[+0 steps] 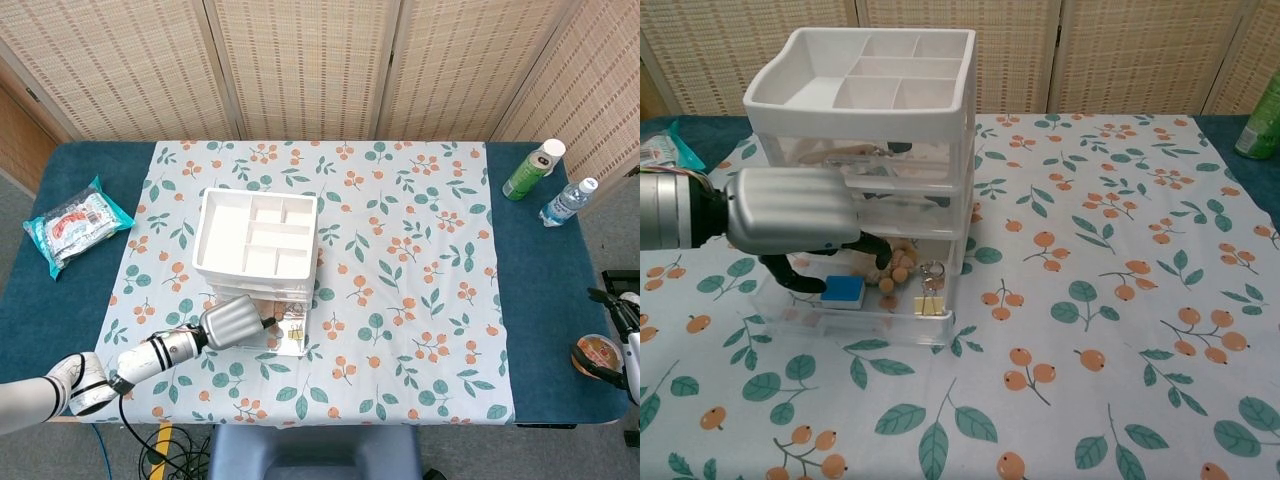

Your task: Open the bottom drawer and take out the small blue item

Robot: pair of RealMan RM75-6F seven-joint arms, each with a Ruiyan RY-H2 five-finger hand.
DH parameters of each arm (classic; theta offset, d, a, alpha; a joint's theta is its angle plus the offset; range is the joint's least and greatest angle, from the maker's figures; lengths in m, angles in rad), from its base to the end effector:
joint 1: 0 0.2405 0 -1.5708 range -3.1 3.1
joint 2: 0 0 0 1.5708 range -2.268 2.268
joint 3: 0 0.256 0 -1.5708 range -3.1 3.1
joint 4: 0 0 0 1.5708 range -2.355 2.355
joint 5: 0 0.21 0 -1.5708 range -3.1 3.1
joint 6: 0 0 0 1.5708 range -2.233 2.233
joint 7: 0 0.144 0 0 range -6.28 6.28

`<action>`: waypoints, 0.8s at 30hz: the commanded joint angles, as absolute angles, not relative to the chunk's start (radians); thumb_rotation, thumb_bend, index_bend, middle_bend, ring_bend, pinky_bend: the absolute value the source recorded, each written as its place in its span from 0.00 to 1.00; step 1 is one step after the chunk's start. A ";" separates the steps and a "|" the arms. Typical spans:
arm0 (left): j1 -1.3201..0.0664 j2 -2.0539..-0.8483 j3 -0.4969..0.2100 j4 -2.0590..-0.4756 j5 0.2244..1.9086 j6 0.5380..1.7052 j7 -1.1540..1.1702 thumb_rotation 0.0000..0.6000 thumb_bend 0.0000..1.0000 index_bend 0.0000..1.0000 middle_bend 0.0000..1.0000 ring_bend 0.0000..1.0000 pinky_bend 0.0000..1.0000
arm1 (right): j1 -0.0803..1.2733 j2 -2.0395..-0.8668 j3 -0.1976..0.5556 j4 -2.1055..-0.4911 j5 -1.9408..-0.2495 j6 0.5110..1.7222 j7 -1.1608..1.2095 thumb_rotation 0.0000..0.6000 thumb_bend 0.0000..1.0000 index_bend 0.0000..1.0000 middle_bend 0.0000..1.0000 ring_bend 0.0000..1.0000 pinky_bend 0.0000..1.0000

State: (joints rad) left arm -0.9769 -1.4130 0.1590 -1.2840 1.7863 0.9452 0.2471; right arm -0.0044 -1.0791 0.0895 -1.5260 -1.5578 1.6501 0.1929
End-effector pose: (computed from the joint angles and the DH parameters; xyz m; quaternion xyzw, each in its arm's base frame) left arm -0.1456 0.3350 -0.0099 -0.9266 0.0339 -0.2623 0.2674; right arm -0.3231 -0.1593 0.2036 0.5455 -0.3549 0.4563 0.6069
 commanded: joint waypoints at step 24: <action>-0.971 -1.465 0.189 -1.140 1.861 0.964 0.164 1.00 0.26 0.30 1.00 1.00 1.00 | -0.005 -1.074 0.092 -1.540 -1.554 1.646 0.176 1.00 0.21 0.18 0.29 0.32 0.36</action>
